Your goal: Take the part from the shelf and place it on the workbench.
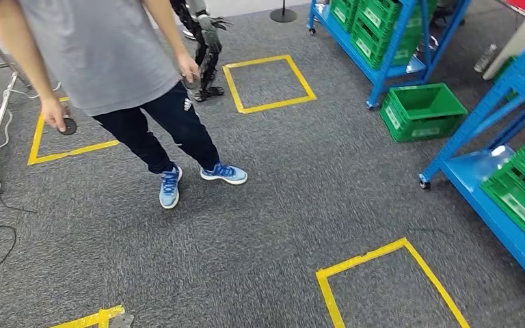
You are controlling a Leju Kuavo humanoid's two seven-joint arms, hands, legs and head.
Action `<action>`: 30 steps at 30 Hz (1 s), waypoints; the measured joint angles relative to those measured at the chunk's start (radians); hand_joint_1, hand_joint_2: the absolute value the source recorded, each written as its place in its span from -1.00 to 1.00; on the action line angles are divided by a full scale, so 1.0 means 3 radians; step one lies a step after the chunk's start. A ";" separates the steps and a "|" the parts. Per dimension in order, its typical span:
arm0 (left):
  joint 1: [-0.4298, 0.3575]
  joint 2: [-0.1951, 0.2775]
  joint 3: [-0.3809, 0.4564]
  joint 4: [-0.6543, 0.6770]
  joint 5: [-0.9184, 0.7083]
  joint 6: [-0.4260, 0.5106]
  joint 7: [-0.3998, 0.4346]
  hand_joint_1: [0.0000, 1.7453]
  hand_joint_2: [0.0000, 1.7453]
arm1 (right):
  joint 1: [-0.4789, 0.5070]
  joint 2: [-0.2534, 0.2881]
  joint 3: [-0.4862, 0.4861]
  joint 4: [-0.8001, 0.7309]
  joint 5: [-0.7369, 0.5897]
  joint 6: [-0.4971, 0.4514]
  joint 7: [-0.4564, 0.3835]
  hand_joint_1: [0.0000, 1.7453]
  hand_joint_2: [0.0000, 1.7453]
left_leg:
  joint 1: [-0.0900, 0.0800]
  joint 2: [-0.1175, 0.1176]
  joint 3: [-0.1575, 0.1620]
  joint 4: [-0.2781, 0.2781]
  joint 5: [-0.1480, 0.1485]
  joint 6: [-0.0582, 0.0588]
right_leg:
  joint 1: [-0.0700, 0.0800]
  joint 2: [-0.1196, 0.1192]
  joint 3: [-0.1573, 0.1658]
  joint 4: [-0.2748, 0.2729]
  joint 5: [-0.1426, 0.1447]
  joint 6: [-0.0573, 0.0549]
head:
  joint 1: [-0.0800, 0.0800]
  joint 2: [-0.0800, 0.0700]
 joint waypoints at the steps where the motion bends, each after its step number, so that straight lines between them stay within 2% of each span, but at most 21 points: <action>1: -0.0003 -0.0003 0.0000 0.0001 -0.0008 0.0003 0.0000 -1.00 -1.00 | 0.0002 -0.0003 0.0000 0.0000 0.0000 -0.0003 -0.0005 -1.00 -1.00 | 0.0010 0.0024 0.0005 0.0004 -0.0005 -0.0020 | 0.0002 0.0046 -0.0008 0.0007 0.0005 -0.0035 | -0.0003 0.0000; 3: -0.0006 -0.0008 0.0000 0.0001 -0.0022 0.0010 -0.0002 -1.00 -1.00 | 0.0007 -0.0004 0.0000 0.0000 -0.0001 -0.0004 -0.0013 -1.00 -1.00 | 0.0040 -0.0111 -0.0028 0.0107 -0.0106 -0.0058 | -0.0005 0.0132 -0.0021 0.0003 0.0030 -0.0087 | -0.0007 0.0000; 5: 0.0001 -0.0008 0.0000 0.0001 -0.0029 0.0018 -0.0005 -1.00 -1.00 | 0.0006 -0.0003 -0.0001 0.0000 -0.0004 -0.0003 -0.0020 -1.00 -1.00 | 0.0058 -0.0342 -0.0177 0.0474 -0.0350 -0.0078 | 0.0000 0.0222 -0.0035 0.0002 0.0055 -0.0126 | -0.0011 0.0000; 7: 0.0008 -0.0008 0.0000 0.0001 -0.0034 0.0023 -0.0007 -1.00 -1.00 | 0.0008 -0.0001 -0.0001 0.0000 -0.0007 -0.0003 -0.0024 -1.00 -1.00 | 0.0056 -0.0420 -0.0380 0.0927 -0.0546 -0.0067 | 0.0030 0.0318 -0.0050 0.0003 0.0071 -0.0149 | -0.0011 0.0000; 8: 0.0009 -0.0009 0.0000 0.0001 -0.0036 0.0024 -0.0007 -1.00 -1.00 | 0.0013 0.0000 -0.0001 0.0001 -0.0010 -0.0003 -0.0024 -1.00 -1.00 | 0.0053 -0.0430 -0.0431 0.1034 -0.0558 -0.0052 | 0.0047 0.0368 -0.0053 0.0003 0.0077 -0.0157 | -0.0010 0.0000; 9: 0.0009 -0.0010 0.0000 0.0001 -0.0037 0.0025 -0.0008 -1.00 -1.00 | 0.0018 0.0000 -0.0001 0.0001 -0.0012 -0.0003 -0.0024 -1.00 -1.00 | 0.0047 -0.0439 -0.0419 0.1000 -0.0498 -0.0026 | 0.0063 0.0419 -0.0053 0.0003 0.0083 -0.0164 | -0.0010 0.0000; 10: 0.0009 -0.0010 0.0000 0.0001 -0.0039 0.0025 -0.0008 -1.00 -1.00 | 0.0022 0.0002 -0.0001 0.0001 -0.0015 -0.0003 -0.0024 -1.00 -1.00 | 0.0037 -0.0465 -0.0339 0.0824 -0.0379 0.0009 | 0.0076 0.0473 -0.0052 0.0003 0.0090 -0.0166 | -0.0009 0.0000; 12: 0.0008 -0.0003 -0.0001 0.0000 -0.0045 0.0026 -0.0009 -1.00 -1.00 | 0.0022 0.0010 -0.0002 0.0001 -0.0017 -0.0003 -0.0024 -1.00 -1.00 | 0.0010 -0.0609 -0.0116 0.0342 -0.0156 0.0098 | 0.0087 0.0567 -0.0055 0.0002 0.0111 -0.0162 | -0.0006 0.0000; 14: 0.0007 0.0009 -0.0002 -0.0003 -0.0052 0.0028 -0.0010 -1.00 -1.00 | 0.0021 0.0023 -0.0002 0.0000 -0.0020 -0.0001 -0.0025 -1.00 -1.00 | -0.0015 -0.0710 -0.0006 0.0102 -0.0087 0.0158 | 0.0075 0.0643 -0.0072 0.0001 0.0133 -0.0139 | -0.0008 0.0000; 16: 0.0000 0.0016 -0.0003 -0.0006 -0.0063 0.0028 -0.0010 -1.00 -1.00 | 0.0032 0.0032 -0.0003 0.0001 -0.0027 0.0004 -0.0028 -1.00 -1.00 | -0.0034 -0.0659 0.0005 0.0062 -0.0070 0.0187 | 0.0062 0.0715 -0.0096 -0.0015 0.0161 -0.0098 | -0.0011 0.0000; 17: -0.0007 0.0015 -0.0003 -0.0008 -0.0072 0.0029 -0.0010 -1.00 -1.00 | 0.0039 0.0034 -0.0003 0.0002 -0.0032 0.0007 -0.0032 -1.00 -1.00 | -0.0031 -0.0613 0.0017 0.0019 -0.0039 0.0188 | 0.0064 0.0697 -0.0116 -0.0007 0.0166 -0.0085 | -0.0010 0.0000; 19: -0.0018 0.0003 -0.0003 -0.0010 -0.0089 0.0032 -0.0006 -1.00 -1.00 | 0.0041 0.0030 -0.0003 0.0003 -0.0045 0.0008 -0.0044 -1.00 -1.00 | -0.0017 -0.0518 0.0036 -0.0078 0.0029 0.0190 | 0.0081 0.0541 -0.0213 0.0142 0.0082 -0.0091 | -0.0001 0.0000; 21: -0.0016 -0.0015 -0.0004 -0.0011 -0.0104 0.0042 0.0013 -1.00 -1.00 | 0.0027 0.0024 -0.0003 0.0004 -0.0059 0.0008 -0.0057 -1.00 -1.00 | -0.0011 -0.0415 0.0025 -0.0113 0.0061 0.0184 | 0.0070 0.0355 -0.0401 0.0541 -0.0120 -0.0117 | 0.0007 0.0000; 23: -0.0016 -0.0032 -0.0010 -0.0014 -0.0123 0.0050 0.0040 -1.00 -1.00 | 0.0026 0.0020 -0.0005 0.0004 -0.0076 0.0009 -0.0064 -1.00 -1.00 | -0.0006 -0.0299 0.0003 -0.0106 0.0068 0.0173 | 0.0035 0.0294 -0.0537 0.0877 -0.0245 -0.0089 | 0.0008 0.0000; 24: -0.0020 -0.0043 -0.0016 -0.0017 -0.0133 0.0052 0.0049 -1.00 -1.00 | 0.0032 0.0017 -0.0008 0.0004 -0.0085 0.0009 -0.0065 -1.00 -1.00 | 0.0001 -0.0248 -0.0008 -0.0097 0.0068 0.0162 | 0.0014 0.0274 -0.0521 0.0885 -0.0239 -0.0050 | 0.0009 0.0000; 25: -0.0027 -0.0053 -0.0024 -0.0020 -0.0142 0.0052 0.0056 -1.00 -1.00 | 0.0038 0.0014 -0.0013 0.0004 -0.0093 0.0009 -0.0066 -1.00 -1.00 | 0.0011 -0.0200 -0.0022 -0.0079 0.0063 0.0145 | -0.0009 0.0244 -0.0433 0.0757 -0.0189 0.0001 | 0.0010 0.0000; 26: -0.0036 -0.0063 -0.0035 -0.0024 -0.0148 0.0051 0.0061 -1.00 -1.00 | 0.0042 0.0011 -0.0017 0.0004 -0.0100 0.0010 -0.0069 -1.00 -1.00 | 0.0023 -0.0155 -0.0038 -0.0046 0.0051 0.0120 | -0.0032 0.0178 -0.0288 0.0523 -0.0122 0.0054 | 0.0010 0.0000; 27: -0.0044 -0.0065 -0.0044 -0.0033 -0.0153 0.0052 0.0065 -1.00 -1.00 | 0.0039 0.0014 -0.0021 0.0004 -0.0103 0.0011 -0.0072 -1.00 -1.00 | 0.0024 -0.0113 -0.0059 -0.0006 0.0031 0.0087 | -0.0042 0.0100 -0.0162 0.0319 -0.0079 0.0084 | 0.0011 0.0000; 28: -0.0051 -0.0067 -0.0051 -0.0042 -0.0154 0.0052 0.0069 -1.00 -1.00 | 0.0033 0.0016 -0.0024 0.0003 -0.0105 0.0013 -0.0076 -1.00 -1.00 | 0.0025 -0.0073 -0.0078 0.0041 0.0006 0.0051 | -0.0045 0.0040 -0.0070 0.0164 -0.0049 0.0087 | 0.0010 0.0000; 29: -0.0058 -0.0067 -0.0056 -0.0052 -0.0150 0.0053 0.0073 -1.00 -1.00 | 0.0030 0.0020 -0.0025 0.0003 -0.0106 0.0015 -0.0080 -1.00 -1.00 | 0.0024 -0.0039 -0.0088 0.0078 -0.0014 0.0019 | -0.0041 0.0007 -0.0031 0.0091 -0.0044 0.0067 | 0.0008 0.0000; 30: -0.0065 -0.0067 -0.0058 -0.0060 -0.0143 0.0054 0.0075 -1.00 -1.00 | 0.0029 0.0022 -0.0025 0.0003 -0.0106 0.0017 -0.0082 -1.00 -1.00 | 0.0021 -0.0007 -0.0089 0.0094 -0.0024 -0.0006 | -0.0029 0.0020 -0.0042 0.0101 -0.0051 0.0029 | 0.0007 0.0000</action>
